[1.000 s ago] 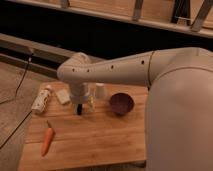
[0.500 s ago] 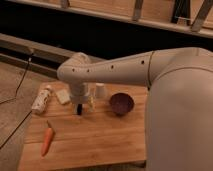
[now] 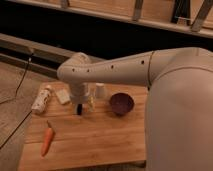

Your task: Knock the eraser over

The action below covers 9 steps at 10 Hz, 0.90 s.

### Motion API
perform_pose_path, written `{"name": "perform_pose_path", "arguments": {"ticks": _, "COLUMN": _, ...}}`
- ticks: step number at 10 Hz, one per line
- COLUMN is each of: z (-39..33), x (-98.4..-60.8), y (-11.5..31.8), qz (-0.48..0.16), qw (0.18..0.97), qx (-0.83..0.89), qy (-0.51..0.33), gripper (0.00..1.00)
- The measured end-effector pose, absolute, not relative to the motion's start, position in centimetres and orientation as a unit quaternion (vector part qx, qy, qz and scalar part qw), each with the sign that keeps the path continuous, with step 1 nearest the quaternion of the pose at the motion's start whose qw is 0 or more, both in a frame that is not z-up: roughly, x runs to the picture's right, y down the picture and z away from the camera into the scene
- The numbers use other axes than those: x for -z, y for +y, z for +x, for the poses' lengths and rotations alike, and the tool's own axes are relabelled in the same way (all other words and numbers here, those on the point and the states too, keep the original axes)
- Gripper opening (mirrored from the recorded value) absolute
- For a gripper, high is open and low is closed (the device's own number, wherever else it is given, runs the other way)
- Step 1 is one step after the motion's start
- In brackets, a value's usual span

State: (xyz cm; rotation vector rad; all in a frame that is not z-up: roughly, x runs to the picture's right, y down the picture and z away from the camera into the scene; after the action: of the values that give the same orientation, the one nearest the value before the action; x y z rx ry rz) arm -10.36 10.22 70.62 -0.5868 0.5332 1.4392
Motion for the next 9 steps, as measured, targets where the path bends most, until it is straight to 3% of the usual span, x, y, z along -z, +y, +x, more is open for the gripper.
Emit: {"name": "perform_pose_path", "arguments": {"ticks": 9, "z": -4.4, "x": -80.6, "y": 6.0, "qz": -0.196, "qw": 0.63, "qx": -0.692, "qy": 0.293, "gripper": 0.65}}
